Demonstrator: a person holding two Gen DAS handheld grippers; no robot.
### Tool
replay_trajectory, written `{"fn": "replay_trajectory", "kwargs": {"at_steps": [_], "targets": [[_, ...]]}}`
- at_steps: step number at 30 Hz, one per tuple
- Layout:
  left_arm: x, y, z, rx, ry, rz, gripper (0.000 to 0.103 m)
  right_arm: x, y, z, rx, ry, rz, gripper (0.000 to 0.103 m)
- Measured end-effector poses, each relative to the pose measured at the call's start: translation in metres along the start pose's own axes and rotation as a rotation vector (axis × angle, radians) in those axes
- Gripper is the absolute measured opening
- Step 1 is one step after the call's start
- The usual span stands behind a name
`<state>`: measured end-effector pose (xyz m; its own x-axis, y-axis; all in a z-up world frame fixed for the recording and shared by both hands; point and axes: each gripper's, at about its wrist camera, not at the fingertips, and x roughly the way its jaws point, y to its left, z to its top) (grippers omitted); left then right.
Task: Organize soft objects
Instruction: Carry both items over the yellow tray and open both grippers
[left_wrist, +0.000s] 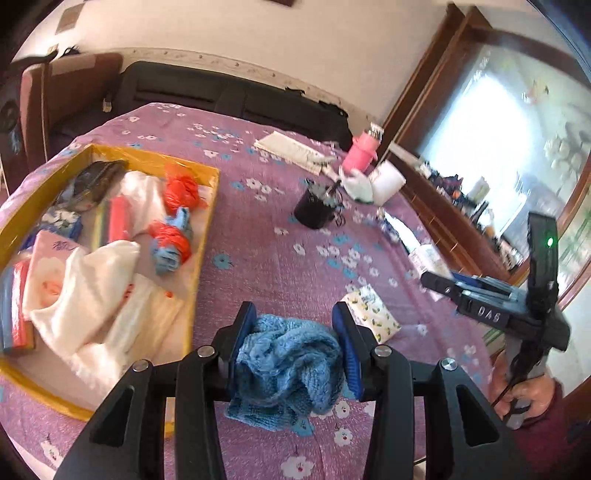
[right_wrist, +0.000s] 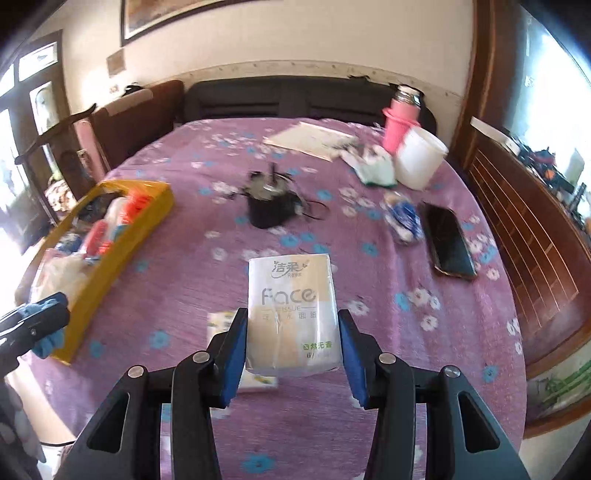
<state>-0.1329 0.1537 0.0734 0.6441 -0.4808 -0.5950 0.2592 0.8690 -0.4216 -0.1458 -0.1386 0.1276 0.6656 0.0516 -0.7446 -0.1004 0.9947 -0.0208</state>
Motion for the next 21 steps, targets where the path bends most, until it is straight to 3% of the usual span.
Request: {"fn": "replay_trajectory", "kwargs": {"at_steps": [4, 11, 21], "targets": [[-0.022, 0.025, 0.004, -0.052, -0.038, -0.01, 0.042, -0.001, 0.026, 0.005, -0.043, -0.003, 0.029, 0.05], [-0.062, 0.081, 0.01, -0.118, -0.109, 0.069, 0.042, -0.002, 0.065, 0.014, -0.072, -0.016, 0.111, 0.05], [-0.082, 0.136, 0.017, -0.178, -0.138, 0.151, 0.042, 0.019, 0.11, 0.031, -0.097, 0.024, 0.23, 0.051]]}}
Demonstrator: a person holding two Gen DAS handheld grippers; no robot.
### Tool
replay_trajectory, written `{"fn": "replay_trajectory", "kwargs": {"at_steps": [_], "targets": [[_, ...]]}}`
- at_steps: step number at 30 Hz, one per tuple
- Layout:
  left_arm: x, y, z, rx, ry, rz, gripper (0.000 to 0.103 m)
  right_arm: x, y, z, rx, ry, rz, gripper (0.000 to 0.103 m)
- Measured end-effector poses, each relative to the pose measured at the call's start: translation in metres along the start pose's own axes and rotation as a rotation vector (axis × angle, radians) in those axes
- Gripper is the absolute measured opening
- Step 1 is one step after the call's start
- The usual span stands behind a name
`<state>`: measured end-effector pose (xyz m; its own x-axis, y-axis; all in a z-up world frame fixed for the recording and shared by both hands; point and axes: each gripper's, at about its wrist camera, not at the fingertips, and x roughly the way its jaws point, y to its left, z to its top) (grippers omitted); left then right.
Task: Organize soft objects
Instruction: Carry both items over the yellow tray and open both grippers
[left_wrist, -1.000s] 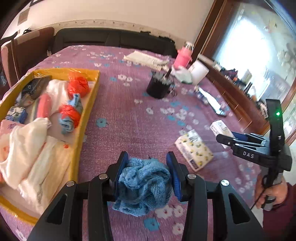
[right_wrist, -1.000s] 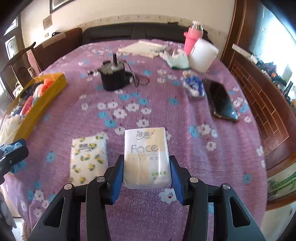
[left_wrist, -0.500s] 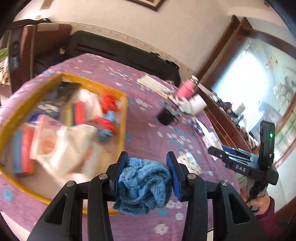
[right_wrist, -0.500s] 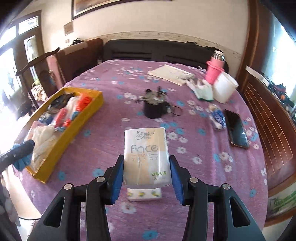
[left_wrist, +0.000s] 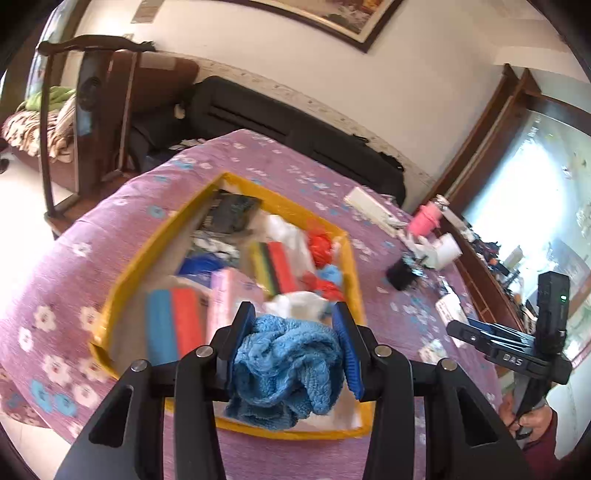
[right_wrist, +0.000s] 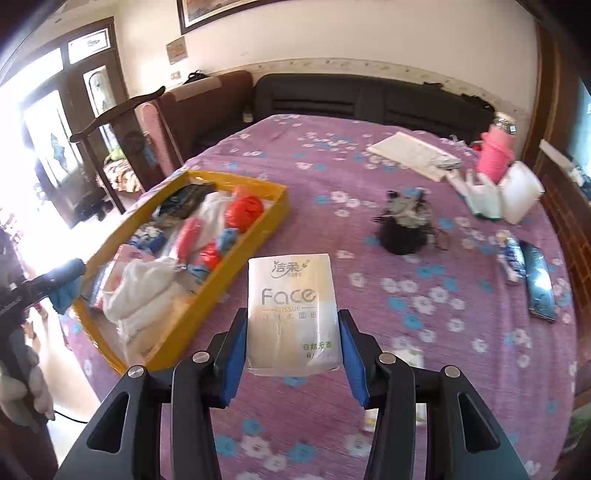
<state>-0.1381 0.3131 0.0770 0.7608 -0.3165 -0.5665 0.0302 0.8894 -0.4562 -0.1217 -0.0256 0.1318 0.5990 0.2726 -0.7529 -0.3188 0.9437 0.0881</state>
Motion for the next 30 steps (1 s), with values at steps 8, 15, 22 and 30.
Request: {"fn": "replay_trajectory", "kwargs": {"at_steps": [8, 15, 22, 30], "targets": [[0.026, 0.03, 0.008, -0.04, 0.063, 0.039, 0.042, 0.052, 0.049, 0.033, -0.027, 0.062, 0.115, 0.051], [0.04, 0.025, 0.005, -0.025, 0.109, 0.024, 0.042, 0.106, 0.092, 0.077, -0.017, 0.136, 0.211, 0.051], [0.053, 0.025, -0.004, -0.017, 0.142, 0.041, 0.068, 0.16, 0.128, 0.115, -0.037, 0.183, 0.18, 0.051], [0.018, 0.017, -0.002, -0.001, 0.05, 0.035, 0.092, 0.196, 0.146, 0.137, -0.087, 0.2, 0.122, 0.062]]}}
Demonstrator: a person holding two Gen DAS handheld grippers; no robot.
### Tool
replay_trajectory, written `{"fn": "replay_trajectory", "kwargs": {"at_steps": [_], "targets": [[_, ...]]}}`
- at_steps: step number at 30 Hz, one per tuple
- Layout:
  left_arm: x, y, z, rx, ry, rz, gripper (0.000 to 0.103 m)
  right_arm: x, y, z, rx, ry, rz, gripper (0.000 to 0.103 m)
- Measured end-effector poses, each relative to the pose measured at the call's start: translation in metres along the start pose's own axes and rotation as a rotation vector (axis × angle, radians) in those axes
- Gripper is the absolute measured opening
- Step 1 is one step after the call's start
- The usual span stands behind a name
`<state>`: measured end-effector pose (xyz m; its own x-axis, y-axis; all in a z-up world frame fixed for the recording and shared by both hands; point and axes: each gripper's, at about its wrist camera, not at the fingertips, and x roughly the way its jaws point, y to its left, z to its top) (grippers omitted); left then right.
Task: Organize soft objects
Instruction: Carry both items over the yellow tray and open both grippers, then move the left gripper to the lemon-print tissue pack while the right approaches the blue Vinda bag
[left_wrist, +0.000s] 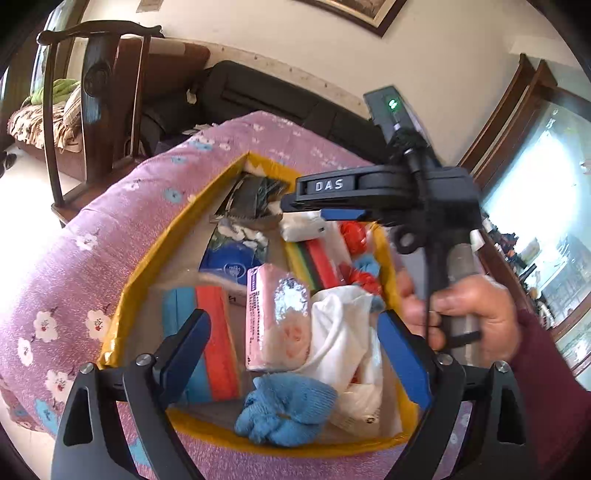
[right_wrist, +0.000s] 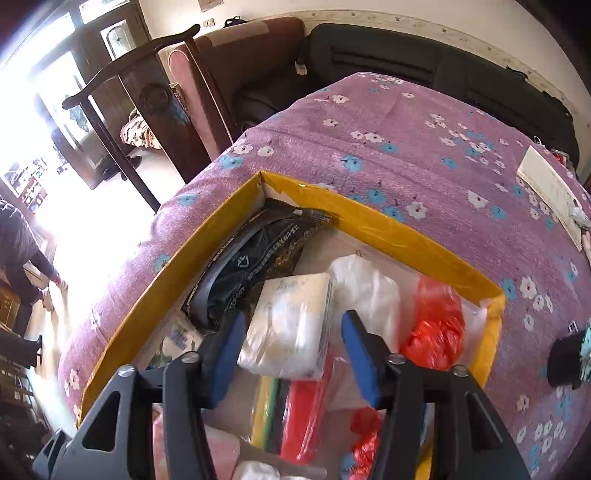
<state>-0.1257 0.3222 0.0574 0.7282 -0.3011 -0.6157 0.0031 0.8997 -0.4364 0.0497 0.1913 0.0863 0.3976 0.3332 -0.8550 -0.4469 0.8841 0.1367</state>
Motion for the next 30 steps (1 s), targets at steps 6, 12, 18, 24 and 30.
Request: {"fn": "replay_trajectory", "kwargs": {"at_steps": [6, 12, 18, 24, 30], "targets": [[-0.018, -0.006, -0.001, -0.007, -0.047, 0.029, 0.094, -0.036, -0.001, -0.01, -0.028, -0.086, 0.004, 0.078], [-0.03, -0.026, -0.006, 0.017, -0.074, 0.062, 0.094, -0.084, -0.014, -0.043, -0.059, -0.16, -0.051, 0.083], [-0.048, -0.058, -0.015, 0.072, -0.136, 0.113, 0.094, -0.153, -0.045, -0.09, -0.066, -0.345, -0.175, 0.091], [-0.062, -0.1, -0.033, 0.153, -0.191, 0.132, 0.099, -0.188, -0.081, -0.148, -0.1, -0.49, -0.445, 0.103], [-0.055, -0.143, -0.05, 0.23, -0.168, 0.111, 0.099, -0.199, -0.137, -0.19, 0.016, -0.415, -0.445, 0.103]]}}
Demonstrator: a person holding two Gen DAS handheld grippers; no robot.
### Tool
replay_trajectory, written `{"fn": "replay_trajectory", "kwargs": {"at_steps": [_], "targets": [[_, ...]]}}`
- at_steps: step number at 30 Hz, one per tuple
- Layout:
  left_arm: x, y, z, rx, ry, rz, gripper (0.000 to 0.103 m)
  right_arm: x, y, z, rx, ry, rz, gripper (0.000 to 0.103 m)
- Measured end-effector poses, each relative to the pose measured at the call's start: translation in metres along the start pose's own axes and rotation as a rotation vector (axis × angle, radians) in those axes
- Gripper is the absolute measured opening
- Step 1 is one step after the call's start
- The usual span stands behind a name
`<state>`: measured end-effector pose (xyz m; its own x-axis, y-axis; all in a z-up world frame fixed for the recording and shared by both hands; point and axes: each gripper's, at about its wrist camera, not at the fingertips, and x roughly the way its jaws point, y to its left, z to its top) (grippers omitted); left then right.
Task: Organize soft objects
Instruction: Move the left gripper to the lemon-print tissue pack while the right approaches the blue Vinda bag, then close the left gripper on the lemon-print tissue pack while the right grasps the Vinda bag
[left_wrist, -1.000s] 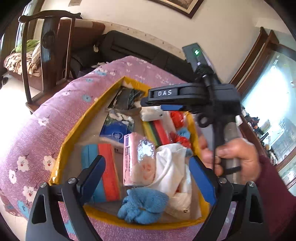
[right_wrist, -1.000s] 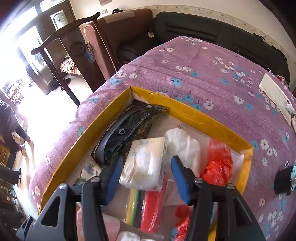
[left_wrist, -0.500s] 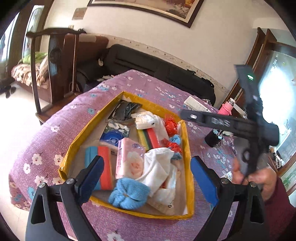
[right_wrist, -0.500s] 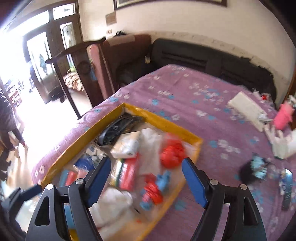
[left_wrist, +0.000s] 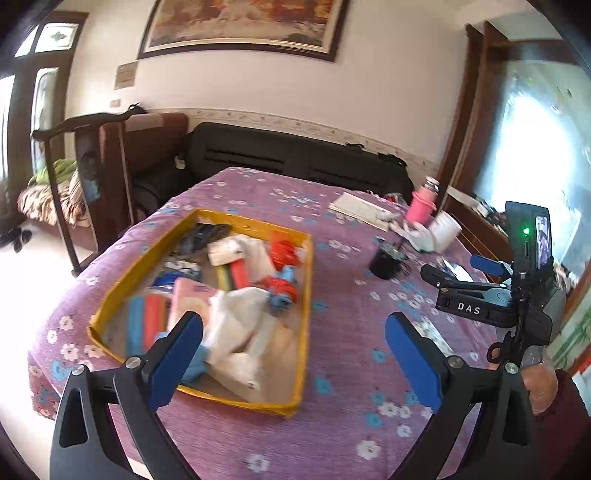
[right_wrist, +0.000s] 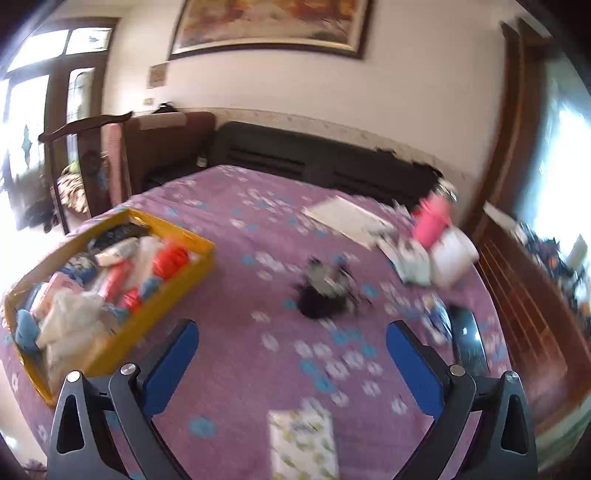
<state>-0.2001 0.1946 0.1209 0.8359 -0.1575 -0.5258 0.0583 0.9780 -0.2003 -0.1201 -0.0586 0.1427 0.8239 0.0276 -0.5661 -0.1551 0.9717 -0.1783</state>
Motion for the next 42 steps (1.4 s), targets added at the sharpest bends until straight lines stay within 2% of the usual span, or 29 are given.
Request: {"fn": "replay_trajectory", "kwargs": {"at_steps": [7, 10, 14, 17, 21, 26, 42], "targets": [[0.001, -0.043, -0.011, 0.081, 0.041, -0.046, 0.099, -0.004, -0.068, -0.027, 0.175, 0.026, -0.005, 0.103], [0.004, -0.055, -0.014, 0.1, 0.058, -0.059, 0.099, -0.014, -0.086, -0.035, 0.215, -0.003, -0.004, 0.103], [0.011, -0.062, -0.014, 0.101, 0.075, -0.071, 0.099, -0.03, -0.101, -0.041, 0.227, -0.059, -0.046, 0.103], [0.014, -0.067, -0.017, 0.103, 0.089, -0.076, 0.099, -0.031, -0.108, -0.043, 0.221, -0.059, -0.076, 0.103], [0.022, -0.07, -0.019, 0.1, 0.112, -0.08, 0.099, -0.018, -0.118, -0.052, 0.234, -0.006, -0.093, 0.103], [0.031, -0.07, -0.022, 0.093, 0.139, -0.083, 0.099, -0.002, -0.126, -0.064, 0.266, 0.051, -0.071, 0.103], [0.051, -0.063, -0.029, 0.071, 0.189, -0.097, 0.099, 0.015, -0.122, -0.071, 0.267, 0.102, -0.069, 0.103]]}}
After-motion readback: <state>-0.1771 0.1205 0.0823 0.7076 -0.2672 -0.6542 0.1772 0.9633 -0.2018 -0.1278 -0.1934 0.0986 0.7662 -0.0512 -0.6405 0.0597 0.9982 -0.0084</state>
